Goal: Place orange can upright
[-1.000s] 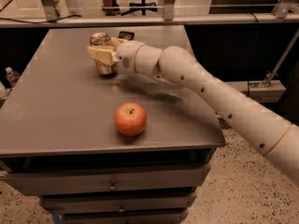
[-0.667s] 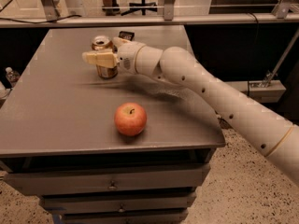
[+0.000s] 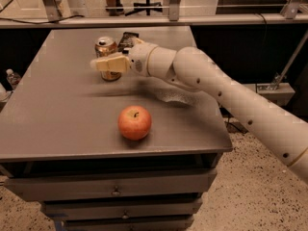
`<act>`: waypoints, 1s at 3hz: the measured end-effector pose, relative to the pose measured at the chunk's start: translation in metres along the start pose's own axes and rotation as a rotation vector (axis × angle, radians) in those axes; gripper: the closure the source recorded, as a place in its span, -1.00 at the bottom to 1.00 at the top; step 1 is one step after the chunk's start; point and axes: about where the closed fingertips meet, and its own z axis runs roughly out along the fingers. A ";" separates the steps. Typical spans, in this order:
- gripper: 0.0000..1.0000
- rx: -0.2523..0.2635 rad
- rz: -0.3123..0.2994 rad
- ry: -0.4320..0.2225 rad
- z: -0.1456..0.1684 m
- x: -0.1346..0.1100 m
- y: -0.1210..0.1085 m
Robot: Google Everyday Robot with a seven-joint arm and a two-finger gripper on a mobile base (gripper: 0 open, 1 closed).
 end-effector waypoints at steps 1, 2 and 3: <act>-1.00 0.051 -0.041 0.043 -0.043 -0.009 -0.010; -1.00 0.147 -0.091 0.086 -0.107 -0.025 -0.029; -1.00 0.273 -0.135 0.110 -0.179 -0.050 -0.053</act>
Offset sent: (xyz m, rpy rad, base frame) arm -0.0466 -0.2118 0.0560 -0.2328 -0.0686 -0.2766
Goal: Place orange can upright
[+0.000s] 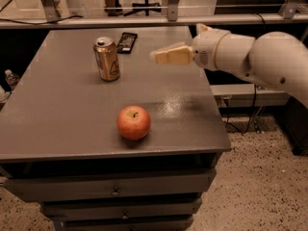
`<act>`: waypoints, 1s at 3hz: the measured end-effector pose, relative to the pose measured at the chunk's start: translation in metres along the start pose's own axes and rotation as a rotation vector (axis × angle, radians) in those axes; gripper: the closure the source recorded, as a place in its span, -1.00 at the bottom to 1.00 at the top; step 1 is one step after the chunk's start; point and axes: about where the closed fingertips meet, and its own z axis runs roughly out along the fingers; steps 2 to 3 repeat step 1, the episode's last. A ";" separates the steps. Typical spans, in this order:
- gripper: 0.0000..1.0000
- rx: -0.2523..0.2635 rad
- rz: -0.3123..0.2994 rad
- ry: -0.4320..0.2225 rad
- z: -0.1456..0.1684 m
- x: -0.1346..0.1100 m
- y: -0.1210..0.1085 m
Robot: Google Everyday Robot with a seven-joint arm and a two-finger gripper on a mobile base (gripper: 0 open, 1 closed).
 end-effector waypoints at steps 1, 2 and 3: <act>-1.00 0.019 -0.004 0.002 -0.009 -0.001 -0.006; -1.00 0.019 -0.004 0.002 -0.009 -0.001 -0.006; -1.00 0.019 -0.004 0.002 -0.009 -0.001 -0.006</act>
Offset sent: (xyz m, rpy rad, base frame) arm 0.0000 0.0000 0.0000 0.0000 0.0000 0.0000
